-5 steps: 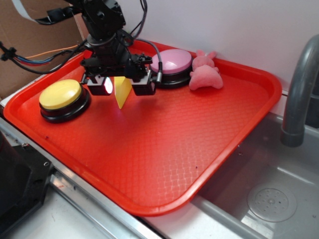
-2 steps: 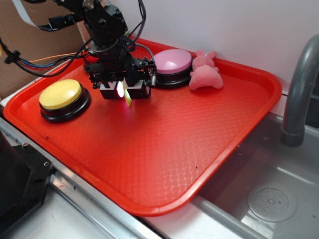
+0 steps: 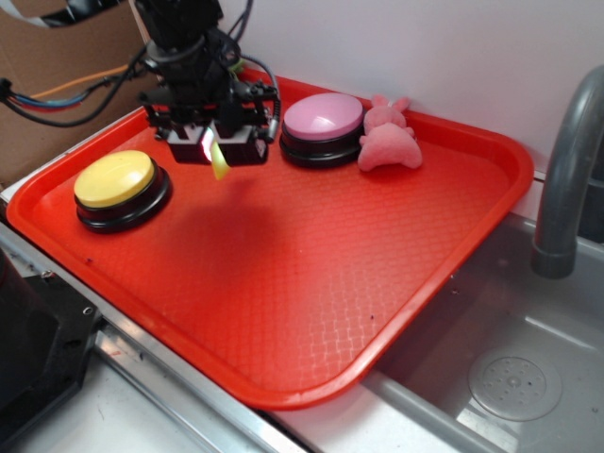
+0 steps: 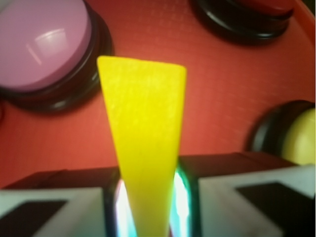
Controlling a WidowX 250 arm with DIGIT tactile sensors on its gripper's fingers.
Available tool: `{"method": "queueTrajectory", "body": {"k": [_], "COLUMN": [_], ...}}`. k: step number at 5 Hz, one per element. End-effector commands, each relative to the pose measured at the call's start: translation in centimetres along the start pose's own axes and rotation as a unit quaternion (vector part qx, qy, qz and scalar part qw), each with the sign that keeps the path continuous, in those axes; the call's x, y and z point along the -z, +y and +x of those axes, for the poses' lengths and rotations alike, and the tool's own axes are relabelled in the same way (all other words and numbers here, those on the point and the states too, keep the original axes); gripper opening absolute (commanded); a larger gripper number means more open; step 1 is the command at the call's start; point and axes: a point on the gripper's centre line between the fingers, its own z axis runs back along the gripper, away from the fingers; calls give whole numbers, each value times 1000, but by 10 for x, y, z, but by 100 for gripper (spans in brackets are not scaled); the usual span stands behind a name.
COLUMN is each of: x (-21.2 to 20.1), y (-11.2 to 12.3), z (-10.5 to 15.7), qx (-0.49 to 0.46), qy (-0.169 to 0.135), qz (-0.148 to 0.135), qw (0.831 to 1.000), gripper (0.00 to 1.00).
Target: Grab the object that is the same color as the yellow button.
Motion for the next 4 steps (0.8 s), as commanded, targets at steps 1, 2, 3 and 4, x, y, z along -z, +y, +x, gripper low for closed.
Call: {"method": "queueTrajectory", "body": {"k": [1, 2, 3, 4], "x": [-96, -113, -125, -123], "y": [7, 15, 25, 28], "z": [-18, -33, -46, -46], "qx": [171, 175, 153, 114], "qy": [98, 95, 61, 58], "qz": [-40, -54, -58, -22], "qw": [980, 978, 985, 992], "gripper": [0, 0, 0, 0]}}
